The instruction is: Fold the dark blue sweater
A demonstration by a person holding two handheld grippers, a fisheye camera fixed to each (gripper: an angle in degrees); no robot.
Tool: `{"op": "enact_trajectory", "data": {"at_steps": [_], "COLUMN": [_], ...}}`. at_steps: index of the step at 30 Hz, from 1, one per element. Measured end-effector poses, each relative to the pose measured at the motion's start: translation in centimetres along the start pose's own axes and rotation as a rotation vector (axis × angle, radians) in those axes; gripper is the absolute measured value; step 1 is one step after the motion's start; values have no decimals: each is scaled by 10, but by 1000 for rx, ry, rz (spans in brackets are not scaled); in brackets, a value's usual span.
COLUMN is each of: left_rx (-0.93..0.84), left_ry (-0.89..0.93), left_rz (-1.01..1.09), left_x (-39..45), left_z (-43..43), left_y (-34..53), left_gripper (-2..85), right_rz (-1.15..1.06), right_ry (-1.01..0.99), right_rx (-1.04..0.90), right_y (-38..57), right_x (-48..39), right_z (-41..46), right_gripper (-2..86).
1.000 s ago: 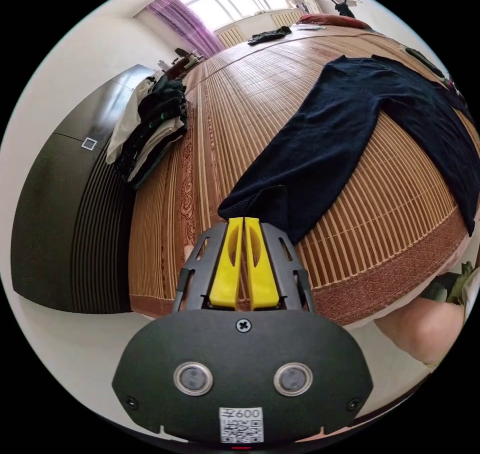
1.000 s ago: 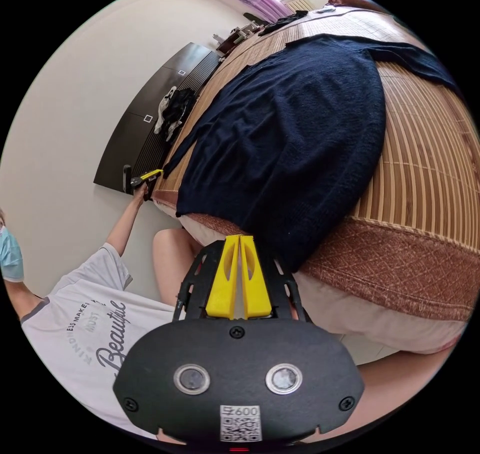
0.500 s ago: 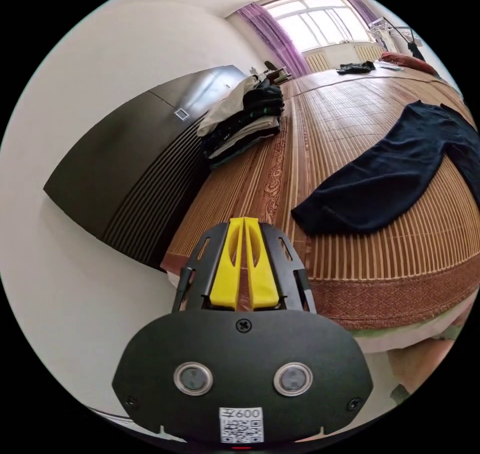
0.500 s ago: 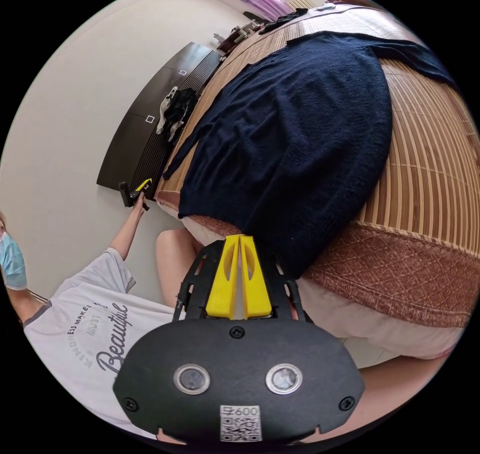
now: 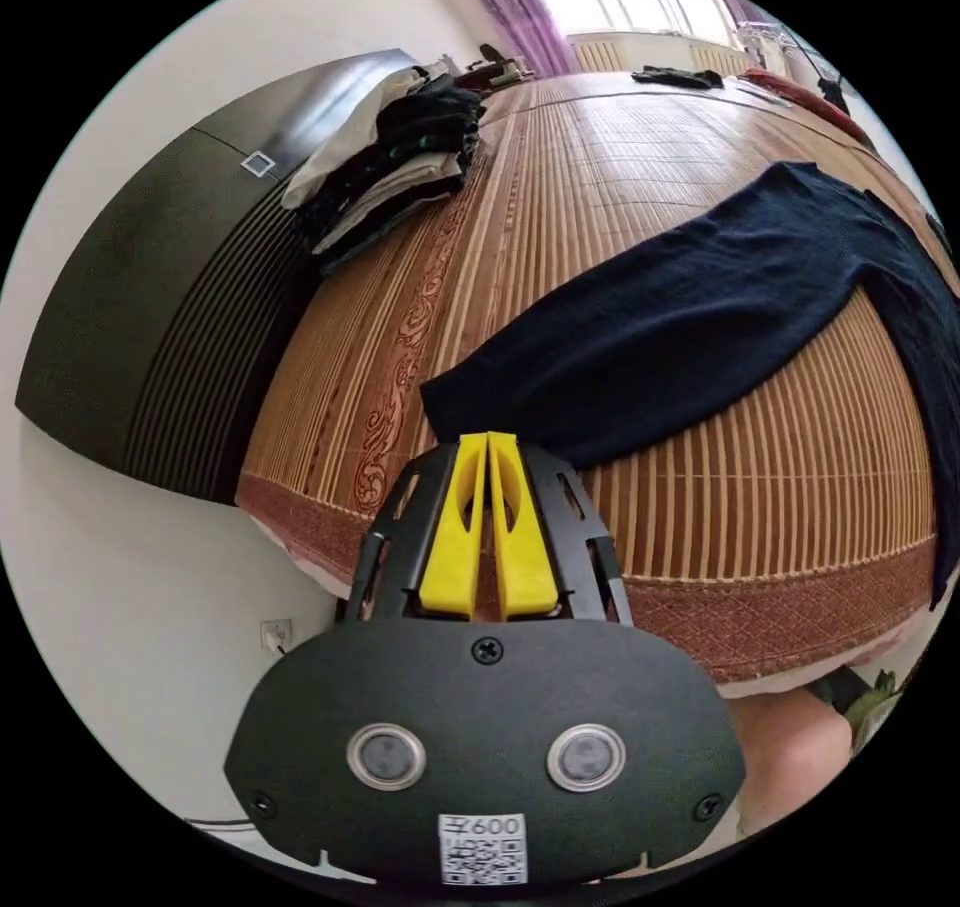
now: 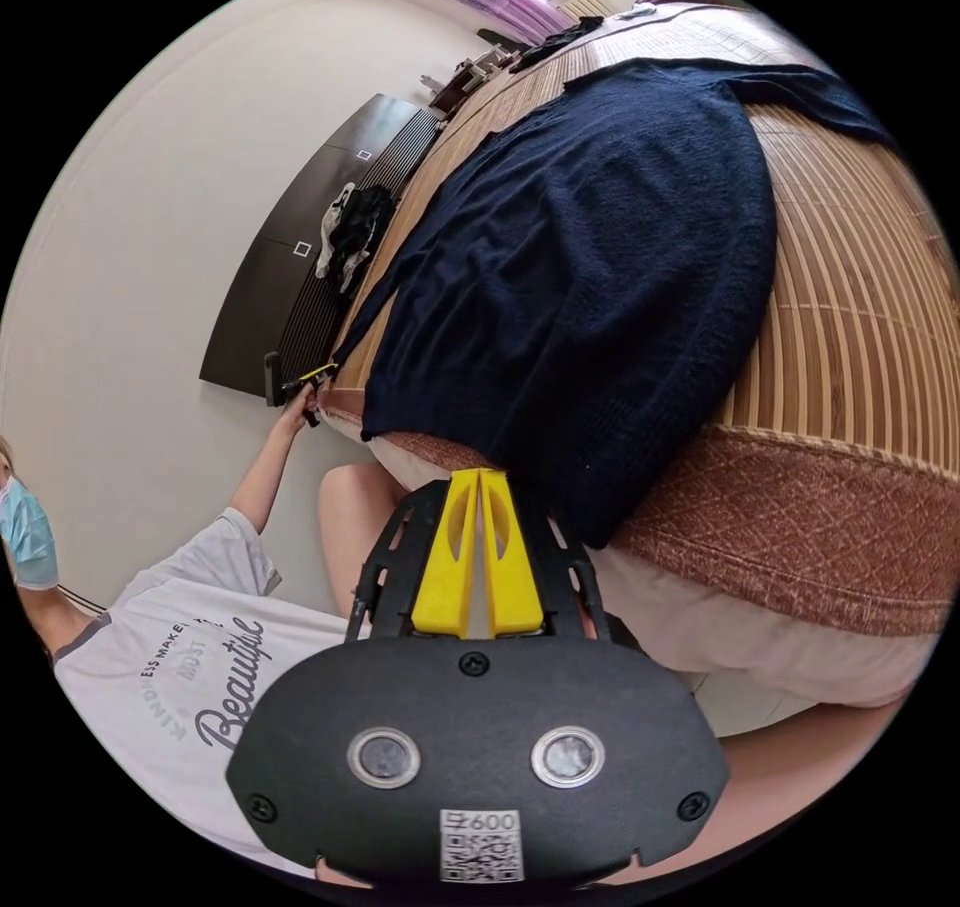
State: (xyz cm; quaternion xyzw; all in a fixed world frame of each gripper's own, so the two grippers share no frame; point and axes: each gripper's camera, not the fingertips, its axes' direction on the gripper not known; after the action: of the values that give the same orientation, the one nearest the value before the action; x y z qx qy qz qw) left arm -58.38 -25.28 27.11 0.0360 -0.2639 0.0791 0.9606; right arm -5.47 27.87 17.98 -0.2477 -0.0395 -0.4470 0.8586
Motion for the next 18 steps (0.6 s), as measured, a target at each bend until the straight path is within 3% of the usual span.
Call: {"op": "enact_trajectory", "data": {"at_steps": [3,6,8,12,14,16,18], "left_rx": [21,197,295,348,348,385,375], "left_ry": [-133,-259,-270,-102,10,262,402], "left_rz": [-12,-261,-269,147,186,190,217], "left_x": [7,1,13,93,122,149,170], "left_z": [-15,-57,-85,-126,-145,-168,-177], "left_y": [8,21,18,-31,-57,-92,-119], "left_gripper": [6,5,5,5,4,3,3], "right_rz": [-22,-79,-104,-88,-61,-56,-71], "right_ry": [-21,-85,-72,71,164,188,203], "right_rx": [31,114,181,231,258,286,330], "right_y": [2,2,-4,-22,-37,-47,-57], "right_x": [-7,-20,-27,-25,-19,-16,-15], "right_z": [-6,-23,-42,-67,-82,-93,-103], "right_gripper": [-8,-9,-9,-8,-8,-9,-9]}}
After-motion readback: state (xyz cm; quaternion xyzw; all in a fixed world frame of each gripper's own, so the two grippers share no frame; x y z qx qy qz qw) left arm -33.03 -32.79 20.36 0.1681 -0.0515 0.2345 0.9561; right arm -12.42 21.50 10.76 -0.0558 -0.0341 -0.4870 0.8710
